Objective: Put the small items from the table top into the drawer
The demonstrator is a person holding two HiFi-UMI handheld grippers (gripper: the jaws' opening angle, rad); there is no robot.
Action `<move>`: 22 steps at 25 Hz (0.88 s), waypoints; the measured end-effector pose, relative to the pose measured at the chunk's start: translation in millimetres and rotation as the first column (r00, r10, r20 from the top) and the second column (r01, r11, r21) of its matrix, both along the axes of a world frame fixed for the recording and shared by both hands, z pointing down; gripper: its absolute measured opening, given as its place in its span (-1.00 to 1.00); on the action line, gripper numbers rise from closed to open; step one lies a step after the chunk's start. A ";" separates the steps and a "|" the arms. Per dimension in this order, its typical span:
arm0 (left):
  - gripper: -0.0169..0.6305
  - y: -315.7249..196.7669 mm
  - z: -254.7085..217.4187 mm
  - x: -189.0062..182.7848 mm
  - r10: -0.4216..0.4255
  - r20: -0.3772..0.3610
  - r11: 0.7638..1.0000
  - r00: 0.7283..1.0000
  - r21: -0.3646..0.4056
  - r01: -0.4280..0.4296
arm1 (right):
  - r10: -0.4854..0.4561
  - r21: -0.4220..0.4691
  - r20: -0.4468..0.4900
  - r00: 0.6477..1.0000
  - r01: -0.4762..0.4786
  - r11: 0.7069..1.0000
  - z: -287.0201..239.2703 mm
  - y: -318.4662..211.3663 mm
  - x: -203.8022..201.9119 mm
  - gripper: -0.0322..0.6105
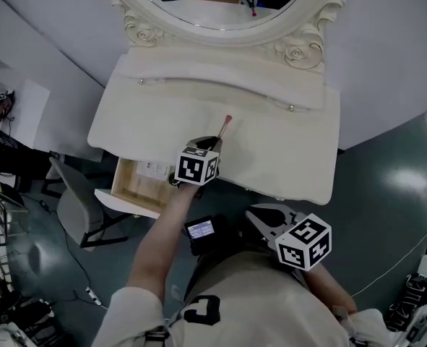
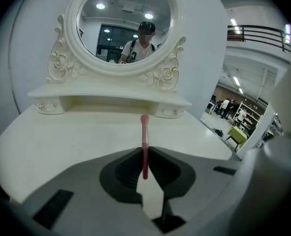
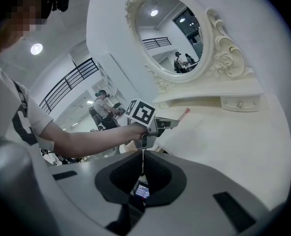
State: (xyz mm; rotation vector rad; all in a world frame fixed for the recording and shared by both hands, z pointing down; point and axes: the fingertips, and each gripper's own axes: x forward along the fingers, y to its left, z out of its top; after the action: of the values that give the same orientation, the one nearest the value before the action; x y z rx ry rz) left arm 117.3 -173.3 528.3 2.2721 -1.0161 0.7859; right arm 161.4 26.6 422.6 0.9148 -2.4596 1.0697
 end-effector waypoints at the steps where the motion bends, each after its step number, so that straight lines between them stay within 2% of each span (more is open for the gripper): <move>1: -0.68 5.2 -4.8 -4.6 -0.002 -0.002 1.000 1.000 0.011 0.002 | -0.014 0.006 -0.005 1.000 0.014 1.000 -1.4 0.3 -4.9 -0.81; 5: -0.68 20.3 -24.5 -26.8 -0.029 -0.023 0.998 0.999 0.053 0.030 | -0.081 0.033 -0.030 0.996 0.082 0.996 -6.4 4.7 -28.2 -0.81; 11: -0.67 33.5 -48.5 -64.0 -0.055 -0.027 0.991 0.998 0.119 0.058 | -0.125 0.058 -0.048 0.991 0.128 0.990 -11.2 9.6 -53.8 -0.81; 22: -0.68 69.6 -71.6 -127.0 -0.092 -0.089 0.986 0.992 0.132 0.103 | -0.112 0.074 -0.085 0.990 0.118 0.990 -19.2 20.7 -84.6 -0.81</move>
State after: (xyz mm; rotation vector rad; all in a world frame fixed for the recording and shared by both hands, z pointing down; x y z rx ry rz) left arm -9.7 -103.8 456.6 2.3283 -1.1644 0.5932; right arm 76.8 47.3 403.3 0.8114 -2.4703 0.8855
